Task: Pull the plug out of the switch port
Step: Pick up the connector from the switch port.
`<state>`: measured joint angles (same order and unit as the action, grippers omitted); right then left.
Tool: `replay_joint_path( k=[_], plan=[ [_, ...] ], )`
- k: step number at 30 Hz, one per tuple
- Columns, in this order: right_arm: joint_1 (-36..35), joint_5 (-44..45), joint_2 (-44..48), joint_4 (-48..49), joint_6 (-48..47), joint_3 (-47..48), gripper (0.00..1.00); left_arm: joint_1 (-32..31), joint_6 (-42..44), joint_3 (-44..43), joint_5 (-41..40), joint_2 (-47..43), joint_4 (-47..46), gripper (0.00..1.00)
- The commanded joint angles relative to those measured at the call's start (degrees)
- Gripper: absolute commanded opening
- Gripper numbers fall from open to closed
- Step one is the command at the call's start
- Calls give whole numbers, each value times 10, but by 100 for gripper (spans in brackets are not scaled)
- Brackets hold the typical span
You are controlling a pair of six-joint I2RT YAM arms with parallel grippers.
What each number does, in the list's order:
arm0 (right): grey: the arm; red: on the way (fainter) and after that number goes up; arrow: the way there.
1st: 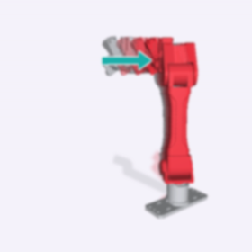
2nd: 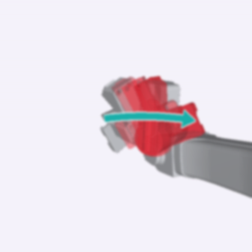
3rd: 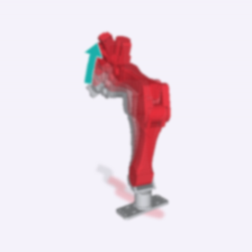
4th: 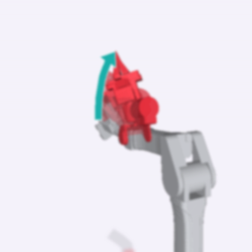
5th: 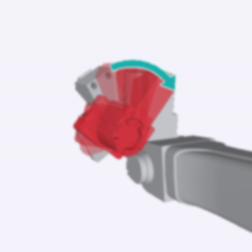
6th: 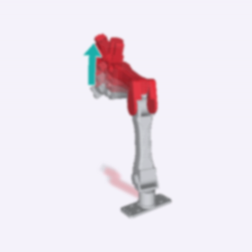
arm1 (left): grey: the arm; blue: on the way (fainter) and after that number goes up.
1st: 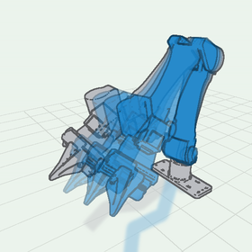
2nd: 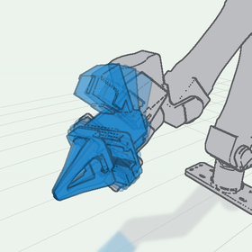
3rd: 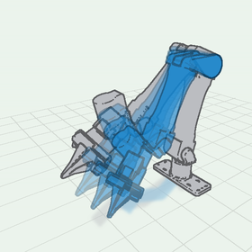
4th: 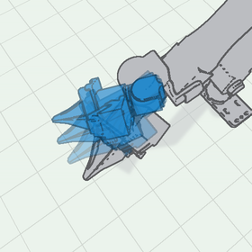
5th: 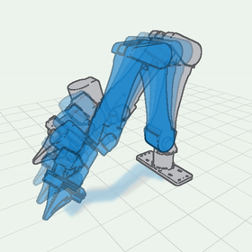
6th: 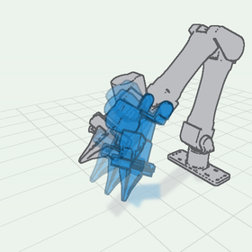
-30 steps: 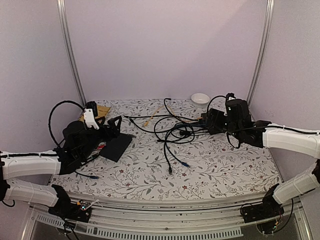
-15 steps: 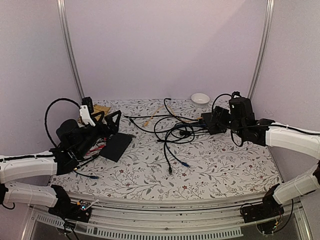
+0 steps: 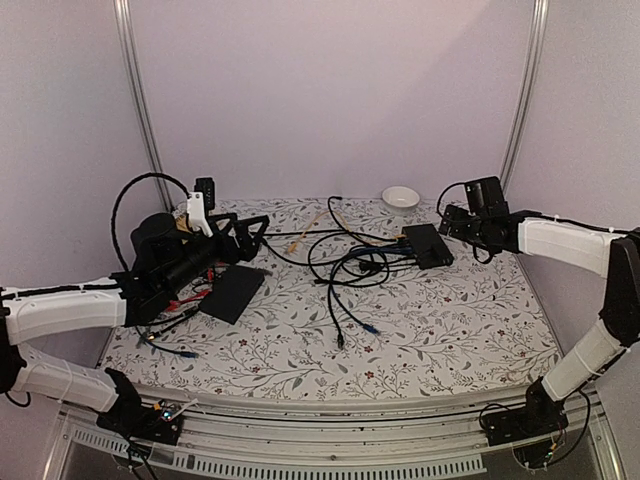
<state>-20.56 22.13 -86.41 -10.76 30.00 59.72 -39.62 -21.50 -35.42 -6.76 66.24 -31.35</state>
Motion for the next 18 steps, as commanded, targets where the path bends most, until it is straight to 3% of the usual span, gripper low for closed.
replay_joint_path(
  k=[1, 18],
  plan=[
    [11, -39, -56, -42, -38, 51, 99, 5, 15, -19, 21, 17, 9, 98],
    [30, -92, -249, -117, -89, 215, 99, 8, 23, -59, 59, 79, 19, 92]
  ],
)
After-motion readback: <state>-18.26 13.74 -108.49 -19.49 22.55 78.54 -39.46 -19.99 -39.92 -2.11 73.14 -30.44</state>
